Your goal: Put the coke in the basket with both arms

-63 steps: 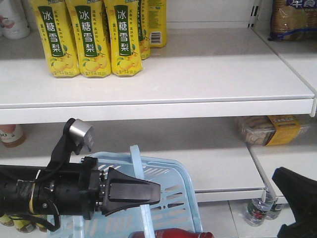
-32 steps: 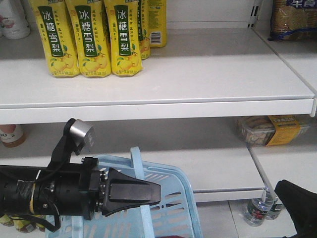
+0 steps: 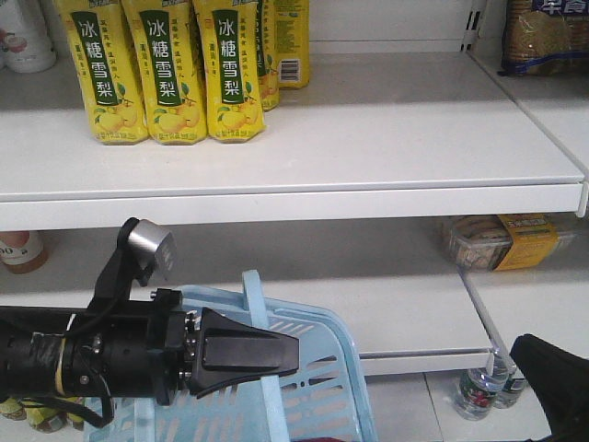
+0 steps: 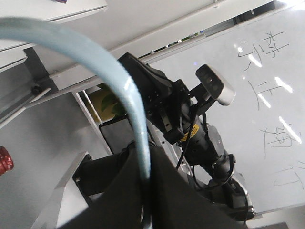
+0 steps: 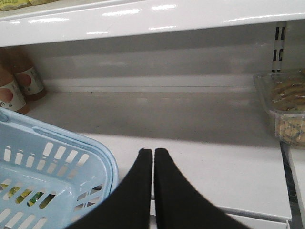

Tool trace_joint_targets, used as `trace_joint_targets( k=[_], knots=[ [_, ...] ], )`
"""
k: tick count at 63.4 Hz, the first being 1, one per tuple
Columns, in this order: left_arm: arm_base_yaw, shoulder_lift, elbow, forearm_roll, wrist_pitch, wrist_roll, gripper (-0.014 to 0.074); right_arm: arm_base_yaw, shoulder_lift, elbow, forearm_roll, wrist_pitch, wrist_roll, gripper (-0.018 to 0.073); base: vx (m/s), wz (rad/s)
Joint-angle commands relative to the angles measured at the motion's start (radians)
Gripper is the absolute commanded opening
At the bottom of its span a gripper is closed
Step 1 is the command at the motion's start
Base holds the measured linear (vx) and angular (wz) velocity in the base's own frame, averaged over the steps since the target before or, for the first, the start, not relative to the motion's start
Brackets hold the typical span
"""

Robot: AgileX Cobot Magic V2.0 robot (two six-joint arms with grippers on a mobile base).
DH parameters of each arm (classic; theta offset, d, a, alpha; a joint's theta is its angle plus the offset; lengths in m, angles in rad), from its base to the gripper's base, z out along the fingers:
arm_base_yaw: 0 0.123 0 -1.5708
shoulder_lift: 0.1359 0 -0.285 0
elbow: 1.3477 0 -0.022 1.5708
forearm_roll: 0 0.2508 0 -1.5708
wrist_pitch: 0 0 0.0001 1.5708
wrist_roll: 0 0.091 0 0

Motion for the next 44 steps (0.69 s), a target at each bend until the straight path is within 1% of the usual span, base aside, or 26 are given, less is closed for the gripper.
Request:
trace_joint_targets(
  k=[1, 4, 9, 19, 24, 29, 34, 40, 44],
  knots=[
    [-0.001, -0.038, -0.029, -0.174, -0.241, 0.007, -0.0006, 0.0, 0.004, -0.028, -0.036, 0.025, -0.012, -0.0005, 0.0, 0.0],
    [-0.005, -0.04, -0.029, -0.213, -0.241, 0.007, -0.0006, 0.0, 0.004, -0.028, -0.036, 0.025, -0.012, -0.0005, 0.0, 0.0],
    [-0.02, -0.04, -0.029, -0.244, -0.241, 0.007, -0.0006, 0.0, 0.004, -0.028, -0.036, 0.025, -0.012, -0.0005, 0.0, 0.0],
    [-0.053, -0.04, -0.029, -0.254, -0.236, 0.018, -0.0006, 0.0, 0.004, -0.028, -0.036, 0.025, -0.012, -0.0005, 0.0, 0.0],
    [-0.063, -0.04, -0.029, -0.254, -0.224, 0.09, -0.0006, 0.0, 0.004, -0.028, -0.036, 0.025, -0.012, -0.0005, 0.0, 0.0],
    [-0.063, -0.04, -0.029, -0.254, -0.206, 0.199, -0.0006, 0.0, 0.004, -0.028, -0.036, 0.025, -0.012, -0.0005, 0.0, 0.0],
    [-0.063, -0.04, -0.029, -0.255, -0.188, 0.245, -0.0006, 0.0, 0.004, -0.028, -0.036, 0.025, -0.012, -0.0005, 0.0, 0.0],
    [-0.063, -0.04, -0.029, -0.258, -0.151, 0.336, -0.0006, 0.0, 0.004, -0.028, -0.036, 0.025, -0.012, -0.0005, 0.0, 0.0],
    [-0.063, -0.04, -0.029, -0.266, -0.111, 0.382, -0.0006, 0.0, 0.004, -0.028, -0.036, 0.025, -0.012, -0.0005, 0.0, 0.0]
  ],
)
